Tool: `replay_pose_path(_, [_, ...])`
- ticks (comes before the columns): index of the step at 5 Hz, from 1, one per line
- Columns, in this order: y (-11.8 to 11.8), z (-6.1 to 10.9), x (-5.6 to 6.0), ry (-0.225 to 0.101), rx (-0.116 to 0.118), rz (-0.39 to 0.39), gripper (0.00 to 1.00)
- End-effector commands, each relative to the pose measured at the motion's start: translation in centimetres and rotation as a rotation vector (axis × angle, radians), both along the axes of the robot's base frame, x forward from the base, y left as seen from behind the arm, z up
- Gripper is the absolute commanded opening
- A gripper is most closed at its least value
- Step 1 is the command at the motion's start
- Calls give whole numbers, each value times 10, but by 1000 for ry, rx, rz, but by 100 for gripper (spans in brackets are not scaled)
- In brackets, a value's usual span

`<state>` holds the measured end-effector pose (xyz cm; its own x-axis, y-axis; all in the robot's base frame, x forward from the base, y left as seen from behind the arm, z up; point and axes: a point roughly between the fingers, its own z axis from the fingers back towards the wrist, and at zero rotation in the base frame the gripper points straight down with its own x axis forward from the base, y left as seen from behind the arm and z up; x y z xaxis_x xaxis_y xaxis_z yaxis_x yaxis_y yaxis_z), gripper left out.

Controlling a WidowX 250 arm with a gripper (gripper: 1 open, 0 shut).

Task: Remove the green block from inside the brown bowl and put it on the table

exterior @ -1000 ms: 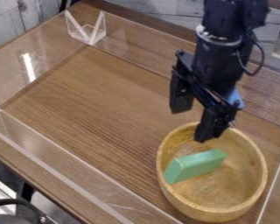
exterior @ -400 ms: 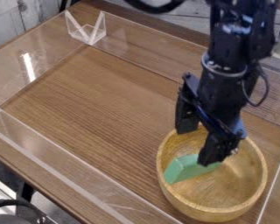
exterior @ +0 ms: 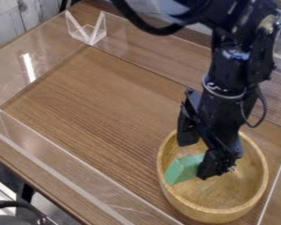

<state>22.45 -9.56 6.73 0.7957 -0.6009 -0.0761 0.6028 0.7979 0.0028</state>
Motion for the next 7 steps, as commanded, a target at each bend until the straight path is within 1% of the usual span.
replay_pose_path(1, [1, 10, 3, -42, -14, -10, 100])
replay_pose_path(3, [4, 17, 7, -74, -11, -5, 100])
replay_pose_path(7, [9, 7, 12, -91, -4, -42, 100])
